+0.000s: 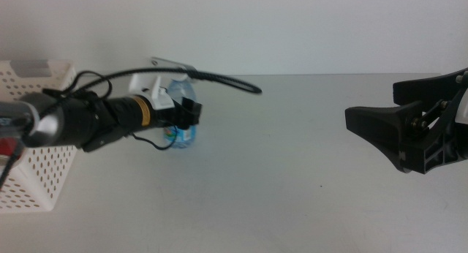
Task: Use arms to grab the bottles and put them into the dustbin to the left of the table.
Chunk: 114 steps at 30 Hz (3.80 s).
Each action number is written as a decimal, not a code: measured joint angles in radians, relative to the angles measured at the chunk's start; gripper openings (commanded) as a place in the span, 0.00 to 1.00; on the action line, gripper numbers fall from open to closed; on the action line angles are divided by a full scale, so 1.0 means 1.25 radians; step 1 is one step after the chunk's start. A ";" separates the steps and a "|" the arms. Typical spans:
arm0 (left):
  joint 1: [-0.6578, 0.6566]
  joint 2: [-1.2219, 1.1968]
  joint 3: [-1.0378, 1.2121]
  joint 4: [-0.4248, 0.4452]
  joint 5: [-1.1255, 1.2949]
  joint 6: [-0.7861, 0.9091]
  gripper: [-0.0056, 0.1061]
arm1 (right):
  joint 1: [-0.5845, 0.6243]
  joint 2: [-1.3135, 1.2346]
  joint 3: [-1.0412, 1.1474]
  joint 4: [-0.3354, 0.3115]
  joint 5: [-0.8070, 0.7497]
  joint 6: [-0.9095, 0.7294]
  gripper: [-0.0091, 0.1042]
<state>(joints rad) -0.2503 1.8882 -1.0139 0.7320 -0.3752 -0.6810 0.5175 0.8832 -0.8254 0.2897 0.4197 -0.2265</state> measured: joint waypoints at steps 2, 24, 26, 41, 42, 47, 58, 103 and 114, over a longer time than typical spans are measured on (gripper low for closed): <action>0.001 -0.036 -0.020 0.022 0.103 -0.051 0.04 | 0.000 0.000 0.000 0.000 0.000 0.000 0.66; 0.002 -0.333 -0.148 0.717 0.069 -0.771 0.04 | 0.000 0.000 0.000 0.000 0.000 0.000 0.66; -0.002 -0.336 -0.141 0.576 0.097 -0.647 0.04 | 0.000 0.000 0.000 0.000 0.000 0.000 0.66; 0.131 -0.345 -0.403 -0.659 0.902 0.745 0.04 | 0.000 0.000 0.000 0.000 -0.001 0.000 0.66; 0.160 -0.340 -0.424 -0.693 0.930 0.777 0.04 | 0.000 0.000 0.000 0.000 -0.001 0.000 0.66; 0.292 -0.295 -0.497 -0.737 1.073 0.843 0.04 | 0.000 0.000 0.000 0.000 -0.001 0.000 0.66; 0.444 -0.142 -0.528 -0.747 1.164 0.890 0.04 | 0.000 0.000 0.000 0.000 -0.001 0.000 0.66; 0.435 -0.143 -0.537 -0.816 1.204 0.828 0.87 | 0.000 0.000 0.000 0.000 -0.002 0.000 0.66; 0.335 -0.416 -0.404 -0.798 1.157 0.828 0.87 | 0.000 0.000 0.000 0.000 -0.002 0.000 0.66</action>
<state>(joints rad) 0.1690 1.3681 -1.5190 -0.2660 1.0706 0.3545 0.5175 0.8832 -0.8254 0.2897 0.4178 -0.2265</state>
